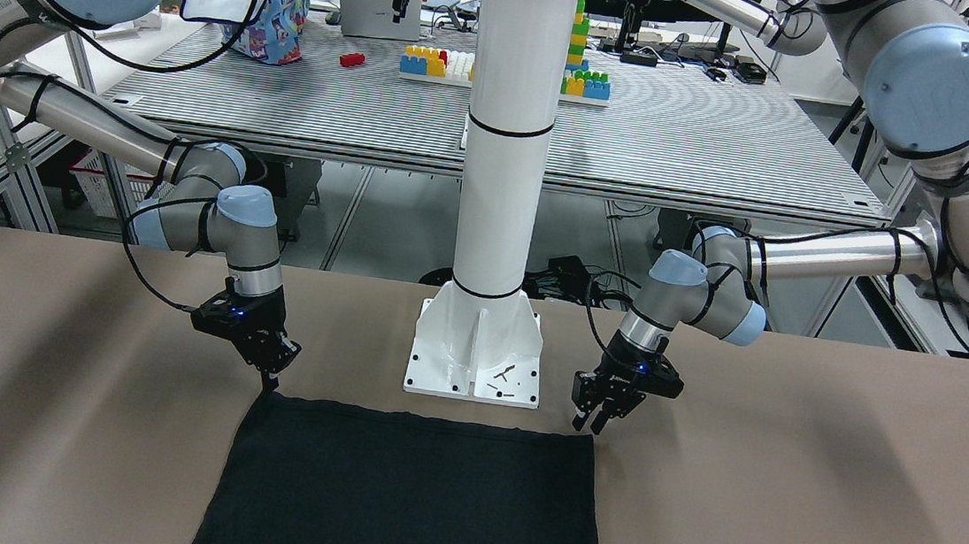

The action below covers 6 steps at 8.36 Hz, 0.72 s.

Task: Fold clothes
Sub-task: 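Grasp the hem corners nearest the robot with both grippers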

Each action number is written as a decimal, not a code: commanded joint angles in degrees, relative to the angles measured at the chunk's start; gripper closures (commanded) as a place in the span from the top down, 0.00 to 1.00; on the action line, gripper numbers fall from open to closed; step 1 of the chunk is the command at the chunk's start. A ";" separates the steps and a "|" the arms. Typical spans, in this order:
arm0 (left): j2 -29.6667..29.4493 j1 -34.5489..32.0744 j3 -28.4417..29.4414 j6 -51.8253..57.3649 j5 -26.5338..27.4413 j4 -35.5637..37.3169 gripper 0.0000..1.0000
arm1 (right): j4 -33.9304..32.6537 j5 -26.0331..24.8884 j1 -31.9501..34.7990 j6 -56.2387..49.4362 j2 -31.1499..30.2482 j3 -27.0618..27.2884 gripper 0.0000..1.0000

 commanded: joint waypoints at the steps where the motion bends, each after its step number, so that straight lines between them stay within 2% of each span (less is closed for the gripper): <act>1: 0.00 -3.06 1.20 0.32 -2.59 -0.09 0.39 | 0.00 -0.05 0.00 0.09 0.00 -0.01 0.00; 2: -0.17 -3.25 1.73 0.23 -2.87 -0.18 0.33 | 0.00 -0.05 0.00 0.09 0.00 -0.01 0.00; 3: -0.35 -3.25 1.39 0.23 -2.96 -0.18 0.00 | 0.00 -0.05 0.09 0.00 -0.09 -0.01 0.00; 5: -0.26 -3.16 1.13 0.32 -2.96 -0.09 0.00 | 0.00 -0.05 0.09 0.00 -0.09 0.08 0.00; 6: 0.44 -3.16 -0.79 0.32 -2.87 0.00 0.00 | 0.00 -0.05 0.09 0.00 -0.09 0.34 0.00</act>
